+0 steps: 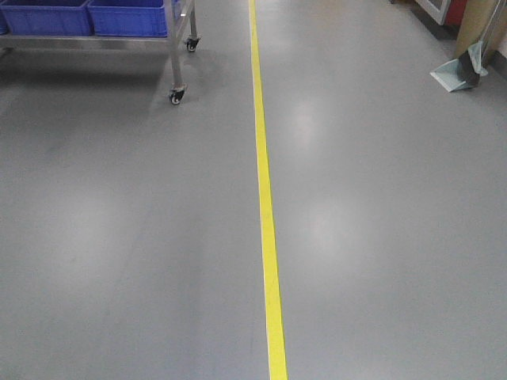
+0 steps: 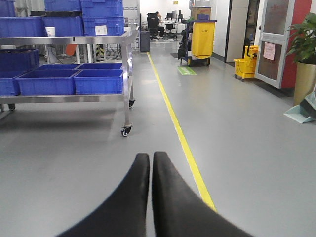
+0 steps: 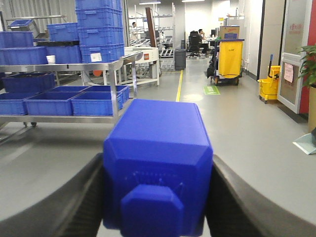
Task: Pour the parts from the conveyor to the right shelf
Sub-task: 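Drive along the yellow floor line toward the bin shelves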
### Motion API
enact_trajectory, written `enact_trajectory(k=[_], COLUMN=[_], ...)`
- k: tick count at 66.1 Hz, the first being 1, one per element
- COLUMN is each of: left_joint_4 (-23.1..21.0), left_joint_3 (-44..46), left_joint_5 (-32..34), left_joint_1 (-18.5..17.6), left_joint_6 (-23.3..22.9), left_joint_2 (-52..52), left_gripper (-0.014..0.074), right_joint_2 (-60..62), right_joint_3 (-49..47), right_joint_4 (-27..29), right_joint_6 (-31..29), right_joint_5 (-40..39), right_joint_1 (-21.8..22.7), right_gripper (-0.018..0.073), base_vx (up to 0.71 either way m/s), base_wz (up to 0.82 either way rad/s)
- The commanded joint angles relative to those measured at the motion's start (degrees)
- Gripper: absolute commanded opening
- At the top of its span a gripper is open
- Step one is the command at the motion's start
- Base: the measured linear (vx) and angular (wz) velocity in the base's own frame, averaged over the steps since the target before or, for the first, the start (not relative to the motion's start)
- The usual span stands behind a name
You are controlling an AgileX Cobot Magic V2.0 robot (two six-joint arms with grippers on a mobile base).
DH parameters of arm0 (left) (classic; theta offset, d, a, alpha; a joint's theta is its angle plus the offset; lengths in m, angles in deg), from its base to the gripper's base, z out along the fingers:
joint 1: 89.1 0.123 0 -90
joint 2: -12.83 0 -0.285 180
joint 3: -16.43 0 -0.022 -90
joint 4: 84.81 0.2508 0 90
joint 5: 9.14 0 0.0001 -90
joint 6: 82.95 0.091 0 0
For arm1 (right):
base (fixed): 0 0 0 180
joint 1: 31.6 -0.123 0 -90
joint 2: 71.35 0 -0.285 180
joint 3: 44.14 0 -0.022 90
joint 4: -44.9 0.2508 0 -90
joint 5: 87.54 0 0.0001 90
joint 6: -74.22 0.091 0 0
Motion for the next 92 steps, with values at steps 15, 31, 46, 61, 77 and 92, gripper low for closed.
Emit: enact_trajectory(k=[15, 31, 46, 61, 77, 92], left_joint_4=[-0.35, -0.35, -0.35, -0.35, -0.35, -0.35], left_joint_3=[1.1, 1.1, 1.1, 1.1, 1.1, 1.1], left_joint_5=[4.51, 4.51, 4.51, 4.51, 4.51, 4.51], left_joint_1=[0.11, 0.11, 0.11, 0.11, 0.11, 0.11], left_joint_6=[-0.44, -0.44, -0.44, -0.44, -0.44, -0.44], left_joint_2=[-0.61, -0.61, -0.61, -0.61, -0.61, -0.61], left_gripper=[-0.0006, -0.0006, -0.0006, -0.0006, -0.0006, -0.0006], right_joint_2=[-0.65, -0.65, -0.65, -0.65, -0.65, -0.65], right_joint_3=[-1.56, -1.56, -1.56, -1.56, -1.56, -1.56], right_joint_4=[-0.01, -0.01, -0.01, -0.01, -0.01, -0.01], right_joint_6=[-0.32, -0.32, -0.32, -0.32, -0.32, -0.32], right_joint_5=[-4.56, -4.56, -4.56, -4.62, -4.62, -4.62], right_joint_1=[0.08, 0.08, 0.08, 0.08, 0.08, 0.08], right_gripper=[-0.0004, -0.0004, -0.0004, -0.0004, -0.0004, -0.0004], base_vx=[0.84, 0.84, 0.84, 0.81, 0.78, 0.74], base_wz=[-0.05, 0.02, 0.09, 0.03, -0.03, 0.0])
